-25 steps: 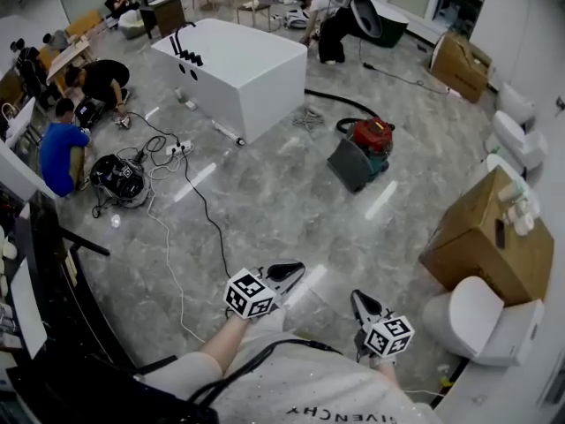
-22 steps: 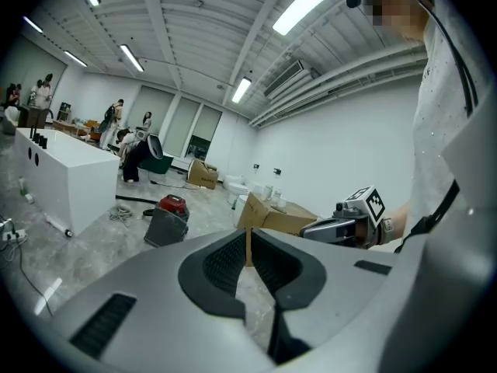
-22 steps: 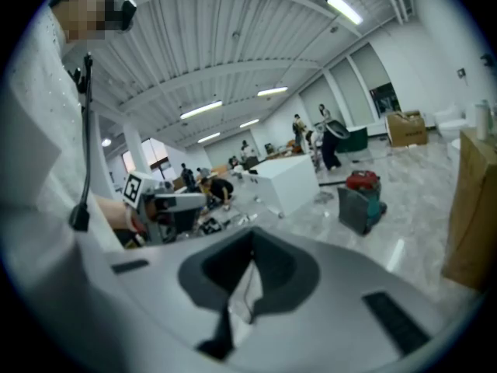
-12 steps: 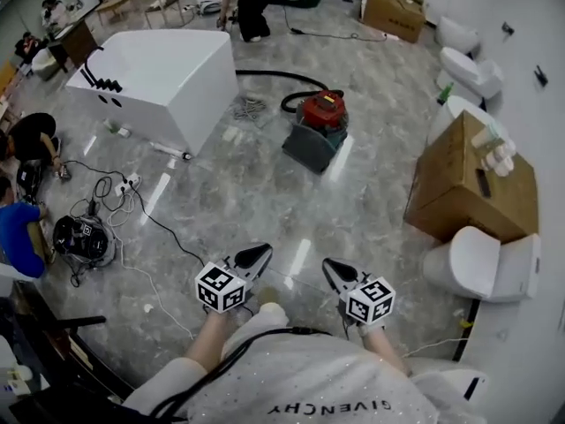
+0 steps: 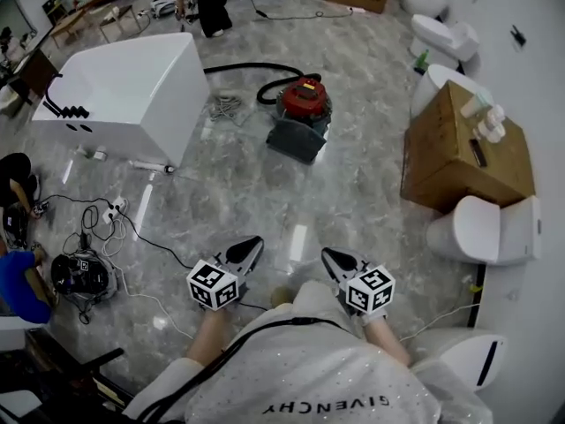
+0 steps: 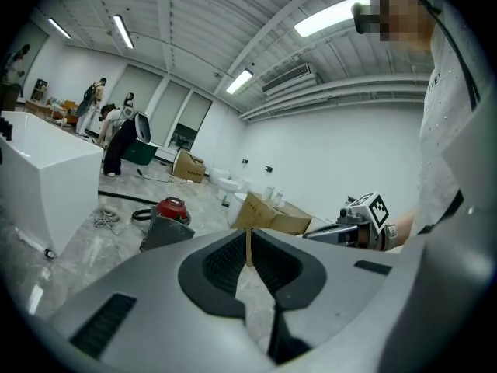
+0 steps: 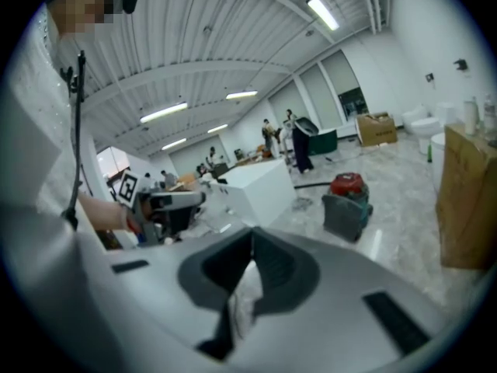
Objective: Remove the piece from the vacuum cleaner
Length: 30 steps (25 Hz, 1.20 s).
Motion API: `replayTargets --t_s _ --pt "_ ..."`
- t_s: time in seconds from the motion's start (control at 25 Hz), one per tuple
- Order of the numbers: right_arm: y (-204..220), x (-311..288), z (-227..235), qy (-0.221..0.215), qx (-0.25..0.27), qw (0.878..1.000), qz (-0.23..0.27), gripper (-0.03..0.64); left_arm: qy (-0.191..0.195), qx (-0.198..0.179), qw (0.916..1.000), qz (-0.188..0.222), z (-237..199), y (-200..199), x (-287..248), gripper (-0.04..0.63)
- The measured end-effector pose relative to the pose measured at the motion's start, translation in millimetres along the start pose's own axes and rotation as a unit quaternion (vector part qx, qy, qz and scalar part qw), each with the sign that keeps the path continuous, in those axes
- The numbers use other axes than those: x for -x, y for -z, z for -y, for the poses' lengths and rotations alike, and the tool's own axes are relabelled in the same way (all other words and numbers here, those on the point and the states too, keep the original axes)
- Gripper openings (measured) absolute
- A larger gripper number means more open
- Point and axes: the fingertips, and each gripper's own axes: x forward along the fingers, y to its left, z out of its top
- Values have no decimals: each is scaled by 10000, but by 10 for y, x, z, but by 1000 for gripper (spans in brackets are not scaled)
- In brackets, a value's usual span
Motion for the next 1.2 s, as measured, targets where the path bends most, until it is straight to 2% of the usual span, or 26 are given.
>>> replayTargets --t_s 0.28,0.56,0.84,1.04,1.2 --pt "-121 -230 225 202 -222 9994 -142 15 -11 181 9998 -5 -213 -7 20 41" --pt "-384 -885 371 39 38 9994 -329 15 -566 451 9972 208 -792 -237 61 41" --pt "-806 -1515 648 -173 340 9979 -533 15 -595 211 9979 134 -1188 -669 -260 41" --pt "-1108 -1852 971 -216 293 9982 -478 15 -515 101 9986 -39 -1592 -902 -655 41" --pt "-1260 -1939 1316 -90 236 9985 -490 15 -341 14 9994 -29 -1754 -1125 -1083 41"
